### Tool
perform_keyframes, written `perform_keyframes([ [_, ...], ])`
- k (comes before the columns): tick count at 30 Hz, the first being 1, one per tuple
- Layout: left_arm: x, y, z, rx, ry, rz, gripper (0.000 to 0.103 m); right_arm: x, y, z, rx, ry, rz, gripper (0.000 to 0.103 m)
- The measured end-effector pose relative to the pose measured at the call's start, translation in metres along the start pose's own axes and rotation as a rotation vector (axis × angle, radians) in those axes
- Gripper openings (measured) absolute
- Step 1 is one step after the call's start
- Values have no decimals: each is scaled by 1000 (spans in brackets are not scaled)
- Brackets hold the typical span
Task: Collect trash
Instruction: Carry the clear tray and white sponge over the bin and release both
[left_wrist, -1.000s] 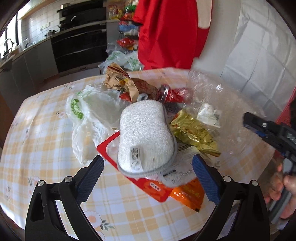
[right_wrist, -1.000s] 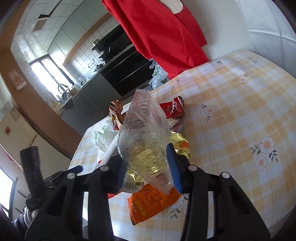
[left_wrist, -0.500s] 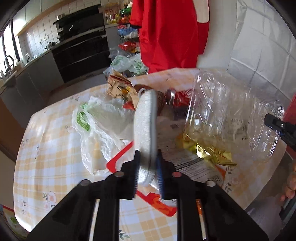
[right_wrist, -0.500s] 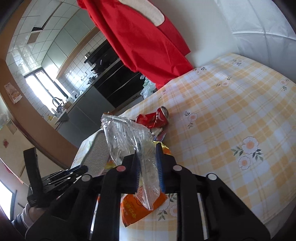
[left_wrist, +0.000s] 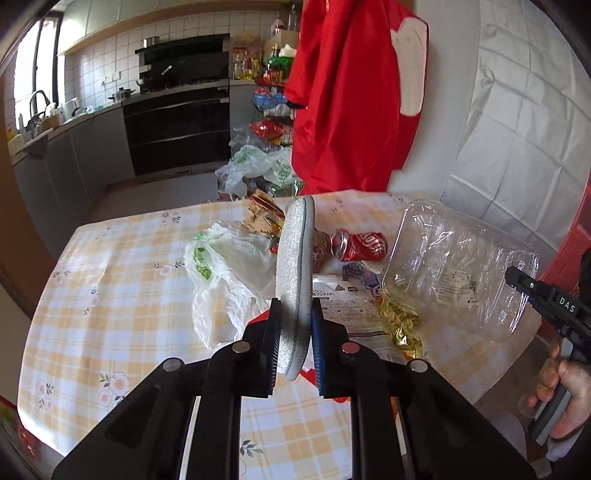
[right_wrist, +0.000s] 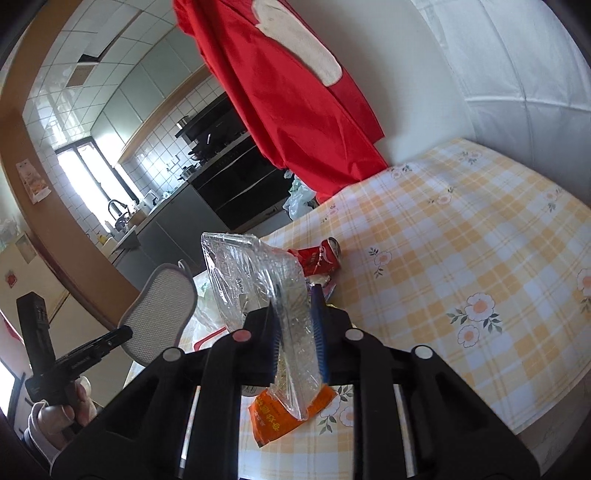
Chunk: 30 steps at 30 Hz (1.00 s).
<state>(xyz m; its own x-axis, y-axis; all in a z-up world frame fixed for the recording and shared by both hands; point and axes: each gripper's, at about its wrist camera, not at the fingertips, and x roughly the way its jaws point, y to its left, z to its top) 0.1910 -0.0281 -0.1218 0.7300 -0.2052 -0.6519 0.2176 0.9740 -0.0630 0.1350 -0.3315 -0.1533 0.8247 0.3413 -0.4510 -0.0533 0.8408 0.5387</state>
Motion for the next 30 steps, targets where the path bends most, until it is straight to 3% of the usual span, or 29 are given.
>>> perform_keyframes([
  [12, -81, 7, -46, -76, -66, -56, 16, -65, 49, -3, -211, -12, 2, 19],
  [24, -138, 16, -104, -189, -84, -90, 16, -117, 73, -32, -294, 120, 6, 19],
  [30, -156, 17, -120, -187, -96, -80, 16, -125, 81, -57, -347, 221, -15, 19],
])
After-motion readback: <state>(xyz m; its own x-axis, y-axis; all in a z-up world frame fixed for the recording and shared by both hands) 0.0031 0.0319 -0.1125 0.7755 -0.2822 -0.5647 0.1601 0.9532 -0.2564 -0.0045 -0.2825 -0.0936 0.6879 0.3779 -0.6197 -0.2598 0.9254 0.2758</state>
